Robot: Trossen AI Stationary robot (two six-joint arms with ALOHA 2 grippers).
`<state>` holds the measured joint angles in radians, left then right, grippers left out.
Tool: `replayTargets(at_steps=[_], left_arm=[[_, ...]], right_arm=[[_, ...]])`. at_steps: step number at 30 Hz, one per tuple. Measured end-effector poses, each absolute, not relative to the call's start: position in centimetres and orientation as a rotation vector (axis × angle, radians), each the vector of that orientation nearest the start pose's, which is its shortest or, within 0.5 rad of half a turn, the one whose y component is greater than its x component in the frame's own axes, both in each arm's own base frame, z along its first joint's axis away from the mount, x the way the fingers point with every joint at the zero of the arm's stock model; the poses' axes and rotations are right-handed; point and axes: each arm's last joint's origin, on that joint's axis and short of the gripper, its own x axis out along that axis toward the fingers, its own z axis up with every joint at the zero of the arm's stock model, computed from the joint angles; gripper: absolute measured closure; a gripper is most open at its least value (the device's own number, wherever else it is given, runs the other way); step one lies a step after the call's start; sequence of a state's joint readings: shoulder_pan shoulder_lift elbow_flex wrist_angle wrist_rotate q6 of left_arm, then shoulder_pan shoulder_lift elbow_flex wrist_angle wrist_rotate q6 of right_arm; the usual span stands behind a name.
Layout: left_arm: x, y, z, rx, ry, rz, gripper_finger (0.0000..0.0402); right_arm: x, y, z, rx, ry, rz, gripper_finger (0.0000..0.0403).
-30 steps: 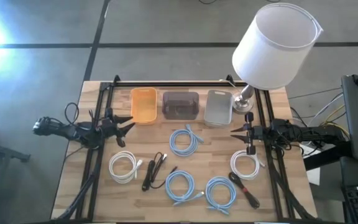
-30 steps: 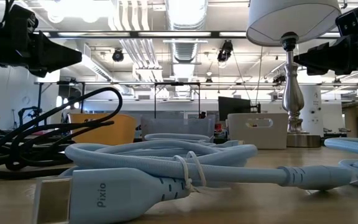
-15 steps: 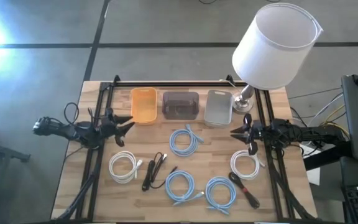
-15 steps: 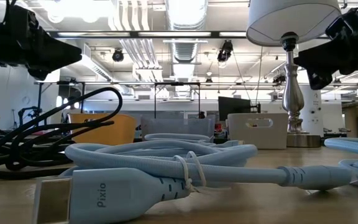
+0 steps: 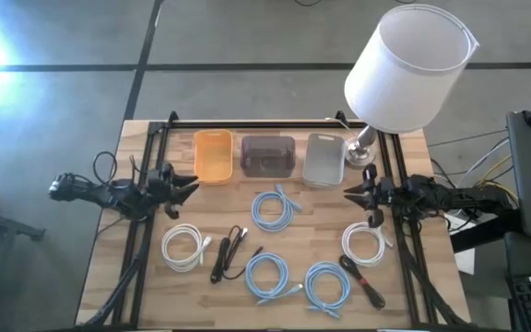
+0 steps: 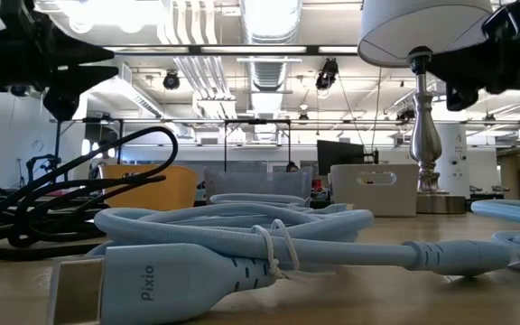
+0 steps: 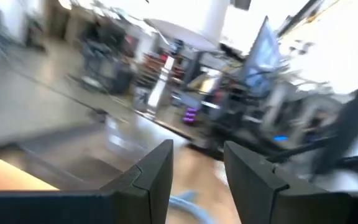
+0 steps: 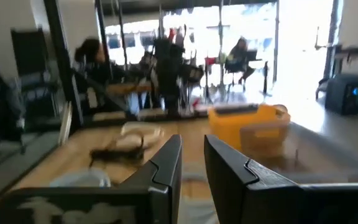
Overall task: Pick & Place USB Port
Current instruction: Put the middle black charger cable into the orange bin
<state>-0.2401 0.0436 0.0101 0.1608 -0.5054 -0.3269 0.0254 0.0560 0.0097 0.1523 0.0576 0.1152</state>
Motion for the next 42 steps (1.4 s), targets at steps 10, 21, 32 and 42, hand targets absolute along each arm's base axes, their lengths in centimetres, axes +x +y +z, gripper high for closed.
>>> replayTargets(at_steps=[10,21,32,42], left_arm=[[11.2,-1.4,20.0,-0.367,-0.046,0.225,0.0255],[16.3,-3.0,22.9,-0.473,0.287,0.219,0.0255],[21.6,-5.0,20.9,-0.573,0.657,0.167,0.0255],[24.2,-6.6,20.8,-0.607,0.750,0.108,0.0255]], right_arm=[[10.4,0.0,18.6,0.146,-0.186,-0.045,0.0280],[11.3,-0.1,17.6,0.298,-0.084,-0.094,0.0262],[11.6,-0.1,17.3,0.292,-0.054,-0.100,0.0279],[11.6,-0.1,17.2,0.291,-0.048,-0.100,0.0280]])
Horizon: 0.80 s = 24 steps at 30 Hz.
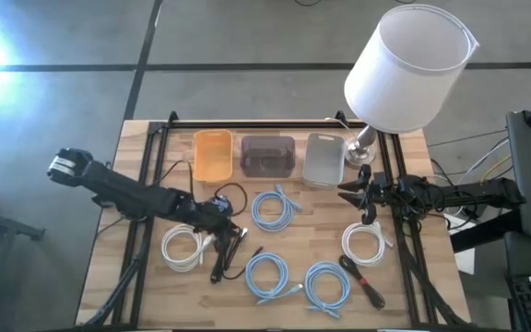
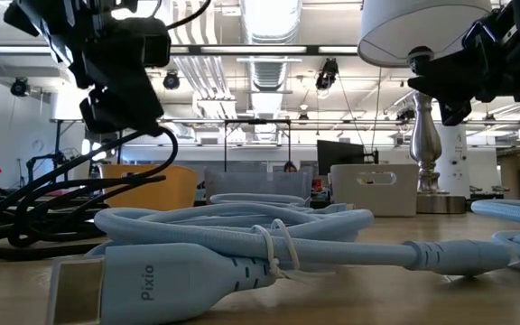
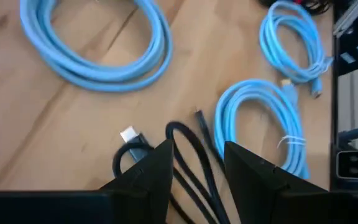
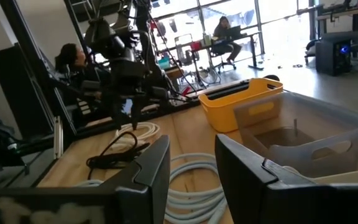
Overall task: Pick & Place USB Port
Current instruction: Put the middle black charger cable into the orange bin
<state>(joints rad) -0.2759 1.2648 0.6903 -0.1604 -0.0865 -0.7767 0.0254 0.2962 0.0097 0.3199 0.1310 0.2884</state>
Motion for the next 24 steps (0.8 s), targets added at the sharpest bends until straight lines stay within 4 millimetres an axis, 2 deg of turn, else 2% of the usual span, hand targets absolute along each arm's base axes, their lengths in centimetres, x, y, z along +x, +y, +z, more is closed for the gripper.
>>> replayTargets(at_steps=[11,15,21,24], left_arm=[[24.6,-7.0,19.1,-0.612,0.821,0.138,0.0262],[24.6,-7.0,18.9,-0.599,0.827,0.130,0.0296],[24.6,-6.9,19.2,-0.598,0.815,0.125,0.0384],[24.5,-6.7,19.8,-0.601,0.788,0.127,0.0385]], right_arm=[[11.6,-0.1,17.2,0.290,-0.048,-0.100,0.0289],[11.6,-0.1,17.2,0.290,-0.047,-0.100,0.0289],[11.6,-0.1,17.2,0.290,-0.047,-0.100,0.0296],[11.6,-0.1,17.2,0.290,-0.047,-0.100,0.0300]])
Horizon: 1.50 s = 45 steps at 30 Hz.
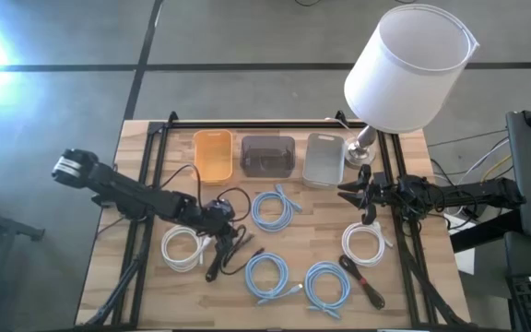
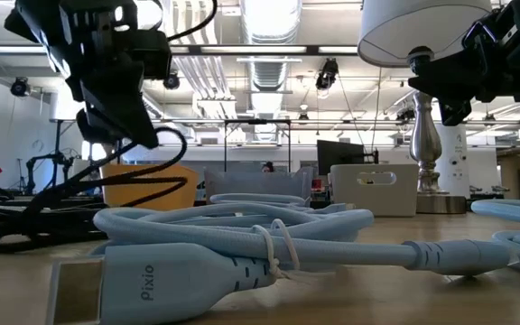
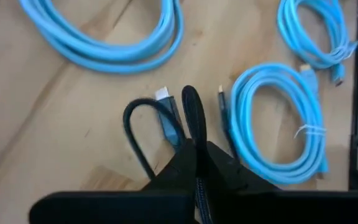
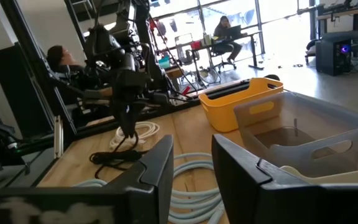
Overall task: Pick & Place USB Port
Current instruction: Put the middle black charger cable into the orange bin
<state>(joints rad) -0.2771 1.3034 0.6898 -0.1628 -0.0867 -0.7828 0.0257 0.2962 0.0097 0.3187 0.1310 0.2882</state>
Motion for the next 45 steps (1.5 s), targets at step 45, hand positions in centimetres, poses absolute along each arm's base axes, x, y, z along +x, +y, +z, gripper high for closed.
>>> replayTargets(at_steps=[45], left_arm=[[21.2,2.7,27.3,-0.082,0.601,1.098,0.0385]], right_arm=[[11.6,-0.1,17.2,0.290,-0.047,-0.101,0.0322]])
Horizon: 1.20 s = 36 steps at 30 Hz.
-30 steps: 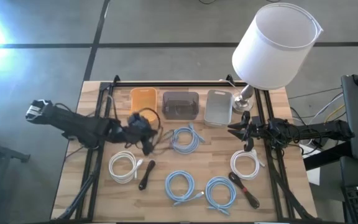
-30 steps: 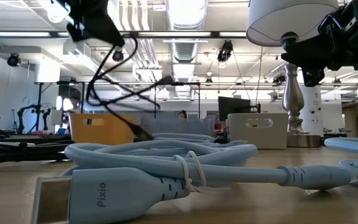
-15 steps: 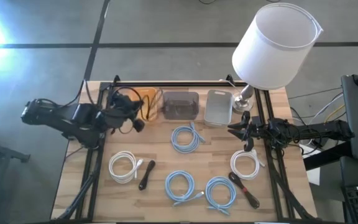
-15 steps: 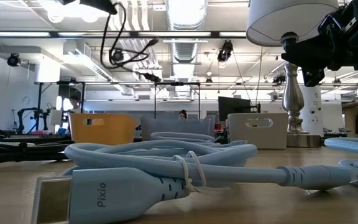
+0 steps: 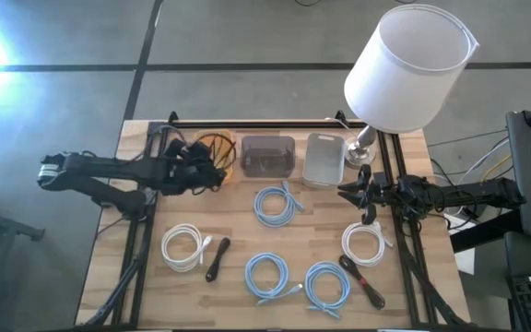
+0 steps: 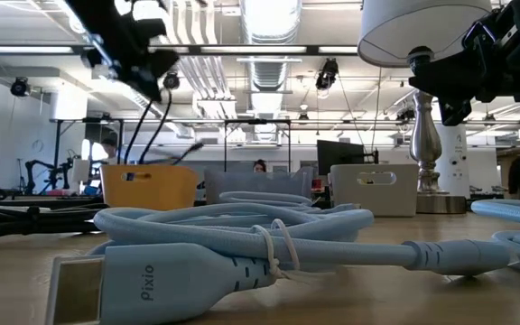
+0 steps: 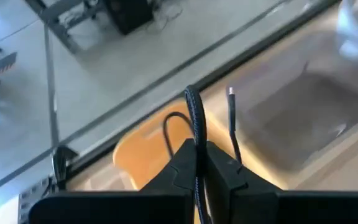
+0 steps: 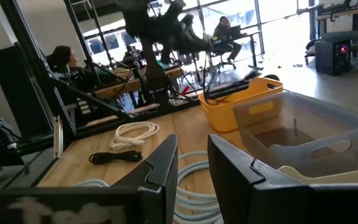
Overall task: Pick & Place USB Port
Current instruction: Put the middle black charger cable into the orange bin, then put the left black charger cable into the orange bin
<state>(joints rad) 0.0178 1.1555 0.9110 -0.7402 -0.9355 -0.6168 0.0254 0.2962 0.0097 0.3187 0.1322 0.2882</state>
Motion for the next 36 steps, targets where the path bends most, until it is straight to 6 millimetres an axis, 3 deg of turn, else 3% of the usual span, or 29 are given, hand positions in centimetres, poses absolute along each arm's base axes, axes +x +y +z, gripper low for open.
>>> replayTargets(at_steps=[8,19,28,36], left_arm=[[21.9,3.7,22.9,-0.023,0.753,1.162,0.0370],[22.5,5.7,20.4,-0.002,0.905,1.208,0.0311],[23.7,7.4,21.0,0.067,0.982,1.201,0.0242],[24.9,7.2,25.4,0.096,0.902,1.134,0.0205]], right_arm=[[11.6,-0.1,17.2,0.291,-0.048,-0.101,0.0328],[11.6,-0.1,17.2,0.290,-0.048,-0.101,0.0323],[11.6,-0.1,17.2,0.291,-0.048,-0.101,0.0329],[11.6,-0.1,17.2,0.318,-0.049,-0.100,0.0321]])
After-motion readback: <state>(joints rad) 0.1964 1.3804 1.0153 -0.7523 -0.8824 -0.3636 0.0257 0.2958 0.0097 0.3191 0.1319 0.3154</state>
